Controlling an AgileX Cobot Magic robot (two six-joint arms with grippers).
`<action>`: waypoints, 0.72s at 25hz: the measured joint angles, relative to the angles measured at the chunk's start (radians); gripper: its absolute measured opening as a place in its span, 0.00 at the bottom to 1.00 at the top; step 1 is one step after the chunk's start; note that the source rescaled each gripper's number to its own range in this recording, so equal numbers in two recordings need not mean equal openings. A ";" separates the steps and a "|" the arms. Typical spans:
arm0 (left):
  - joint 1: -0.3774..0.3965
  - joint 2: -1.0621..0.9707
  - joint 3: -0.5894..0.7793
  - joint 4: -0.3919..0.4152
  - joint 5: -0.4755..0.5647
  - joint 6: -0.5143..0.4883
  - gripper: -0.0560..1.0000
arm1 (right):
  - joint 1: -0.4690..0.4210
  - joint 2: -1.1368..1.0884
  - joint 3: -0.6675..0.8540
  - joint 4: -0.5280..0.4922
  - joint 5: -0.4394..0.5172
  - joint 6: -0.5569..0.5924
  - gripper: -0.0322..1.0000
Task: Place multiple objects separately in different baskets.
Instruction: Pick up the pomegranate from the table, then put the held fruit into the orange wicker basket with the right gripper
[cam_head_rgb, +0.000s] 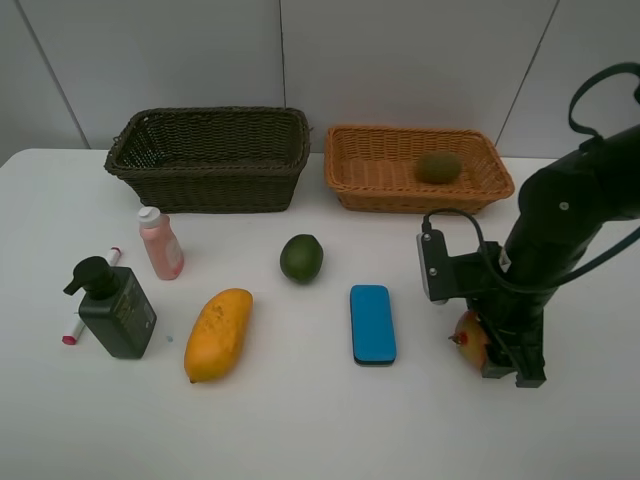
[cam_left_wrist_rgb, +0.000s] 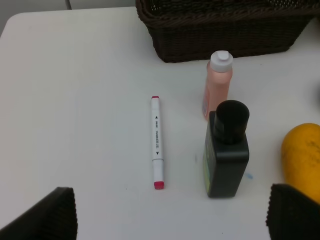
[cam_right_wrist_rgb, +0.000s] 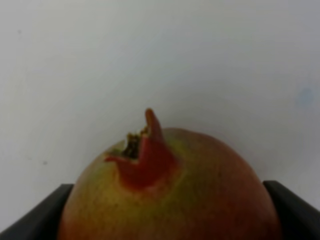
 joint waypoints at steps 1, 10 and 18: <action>0.000 0.000 0.000 0.000 0.000 0.000 1.00 | 0.000 0.000 0.000 0.000 0.000 0.000 0.63; 0.000 0.000 0.000 0.000 0.000 0.000 1.00 | 0.000 -0.065 -0.043 0.014 0.045 0.000 0.63; 0.000 0.000 0.000 0.000 0.000 0.000 1.00 | 0.000 -0.122 -0.212 0.090 0.120 0.060 0.63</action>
